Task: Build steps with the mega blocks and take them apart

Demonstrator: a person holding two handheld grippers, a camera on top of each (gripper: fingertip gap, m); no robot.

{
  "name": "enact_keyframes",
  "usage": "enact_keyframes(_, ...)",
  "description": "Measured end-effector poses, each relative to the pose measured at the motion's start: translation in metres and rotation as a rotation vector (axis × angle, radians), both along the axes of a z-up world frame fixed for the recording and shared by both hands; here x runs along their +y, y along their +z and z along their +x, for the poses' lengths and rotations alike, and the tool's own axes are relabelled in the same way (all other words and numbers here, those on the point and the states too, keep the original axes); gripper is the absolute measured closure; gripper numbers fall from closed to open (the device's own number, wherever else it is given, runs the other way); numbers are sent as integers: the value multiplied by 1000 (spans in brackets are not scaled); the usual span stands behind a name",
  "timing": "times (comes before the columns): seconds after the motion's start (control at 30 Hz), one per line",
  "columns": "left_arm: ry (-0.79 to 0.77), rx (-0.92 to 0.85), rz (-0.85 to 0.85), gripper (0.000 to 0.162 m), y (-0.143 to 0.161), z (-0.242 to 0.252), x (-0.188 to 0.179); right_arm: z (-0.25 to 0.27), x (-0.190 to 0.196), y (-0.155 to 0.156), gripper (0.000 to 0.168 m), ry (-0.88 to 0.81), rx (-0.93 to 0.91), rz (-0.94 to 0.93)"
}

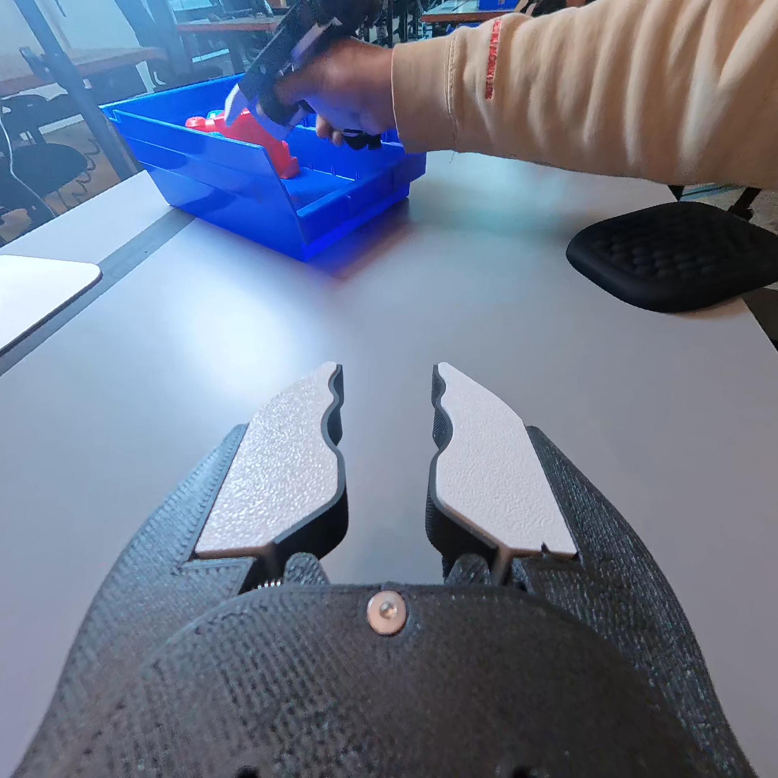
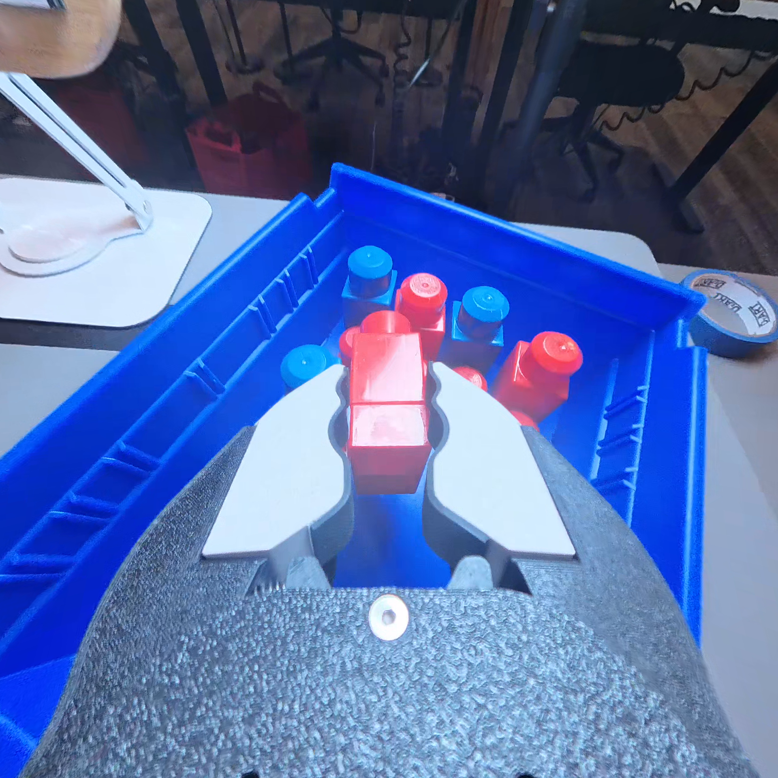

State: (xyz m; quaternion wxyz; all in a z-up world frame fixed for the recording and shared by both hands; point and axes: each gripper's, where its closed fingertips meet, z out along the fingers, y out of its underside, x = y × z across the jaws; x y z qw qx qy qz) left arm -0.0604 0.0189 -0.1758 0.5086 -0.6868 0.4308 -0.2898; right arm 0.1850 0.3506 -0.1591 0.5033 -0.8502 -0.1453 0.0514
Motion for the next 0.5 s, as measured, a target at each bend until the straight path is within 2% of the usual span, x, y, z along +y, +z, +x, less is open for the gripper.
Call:
enact_keyframes(0.27, -4, 3, -8, 123, -3, 0, 0, -20, -23, 54, 134, 130, 229, 322)
enact_keyframes(0.37, -12, 10, -12, 124, -6, 3, -1, -11, -21, 51, 149, 84, 217, 324)
enact_keyframes(0.5, -19, 29, -11, 124, -9, 5, -2, -1, -2, 32, 150, 20, 153, 239)
